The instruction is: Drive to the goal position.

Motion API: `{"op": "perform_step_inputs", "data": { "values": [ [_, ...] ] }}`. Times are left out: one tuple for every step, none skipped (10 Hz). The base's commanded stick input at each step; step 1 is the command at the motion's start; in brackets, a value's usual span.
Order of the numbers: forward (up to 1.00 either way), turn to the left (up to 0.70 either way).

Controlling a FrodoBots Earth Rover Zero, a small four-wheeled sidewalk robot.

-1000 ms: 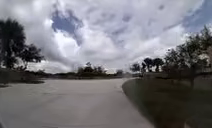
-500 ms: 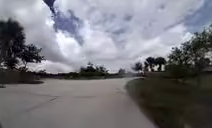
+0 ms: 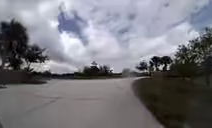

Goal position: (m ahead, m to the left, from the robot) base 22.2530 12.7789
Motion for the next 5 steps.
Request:
{"op": "perform_step_inputs", "data": {
  "values": [
    [0.60,0.01],
    [0.60,0.01],
    [0.60,0.01],
    [0.60,0.01],
    [0.60,0.01]
  ]
}}
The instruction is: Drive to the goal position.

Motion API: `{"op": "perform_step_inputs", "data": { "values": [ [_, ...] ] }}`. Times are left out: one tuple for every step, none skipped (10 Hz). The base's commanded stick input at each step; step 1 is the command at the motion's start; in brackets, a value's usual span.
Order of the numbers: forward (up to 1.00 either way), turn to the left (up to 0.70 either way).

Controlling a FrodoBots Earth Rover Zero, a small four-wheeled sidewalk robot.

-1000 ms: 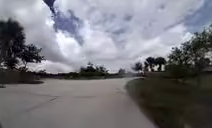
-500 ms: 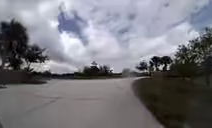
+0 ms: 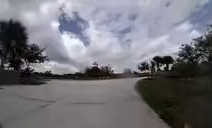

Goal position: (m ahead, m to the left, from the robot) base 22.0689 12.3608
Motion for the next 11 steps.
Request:
{"op": "perform_step_inputs", "data": {
  "values": [
    [0.60,0.01],
    [0.60,0.02],
    [0.60,0.06],
    [0.60,0.14],
    [0.60,0.15],
    [0.60,0.15],
    [0.60,0.15],
    [0.60,0.15],
    [0.60,0.15],
    [0.60,0.15],
    [0.60,0.14]
  ]
}}
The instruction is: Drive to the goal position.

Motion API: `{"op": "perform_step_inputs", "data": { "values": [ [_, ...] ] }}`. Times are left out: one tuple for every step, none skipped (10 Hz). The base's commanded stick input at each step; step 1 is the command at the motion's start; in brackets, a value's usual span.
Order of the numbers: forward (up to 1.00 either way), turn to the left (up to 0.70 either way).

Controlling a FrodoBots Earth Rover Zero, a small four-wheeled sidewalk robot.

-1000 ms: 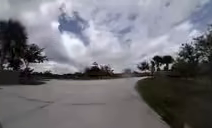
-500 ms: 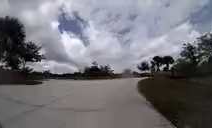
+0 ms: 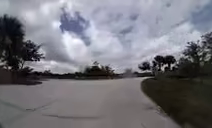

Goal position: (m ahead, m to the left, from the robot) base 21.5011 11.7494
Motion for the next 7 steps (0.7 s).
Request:
{"op": "perform_step_inputs", "data": {
  "values": [
    [0.60,0.05],
    [0.60,0.03],
    [0.60,0.02],
    [0.60,0.01],
    [0.60,0.01],
    [0.60,0.01],
    [0.60,0.01]
  ]
}}
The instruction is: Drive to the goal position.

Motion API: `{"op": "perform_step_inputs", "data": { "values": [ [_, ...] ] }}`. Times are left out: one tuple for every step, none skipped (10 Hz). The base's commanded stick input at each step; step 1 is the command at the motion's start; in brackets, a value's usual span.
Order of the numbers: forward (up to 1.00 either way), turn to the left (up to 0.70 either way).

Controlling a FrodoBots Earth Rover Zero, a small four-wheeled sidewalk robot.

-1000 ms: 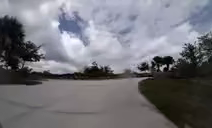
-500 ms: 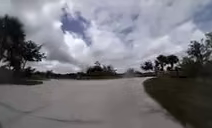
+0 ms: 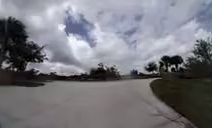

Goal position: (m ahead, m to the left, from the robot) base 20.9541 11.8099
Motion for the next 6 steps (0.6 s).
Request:
{"op": "perform_step_inputs", "data": {
  "values": [
    [0.60,0.01],
    [0.60,0.01],
    [0.60,0.01],
    [0.61,0.01],
    [0.60,0.01],
    [0.60,0.01]
  ]
}}
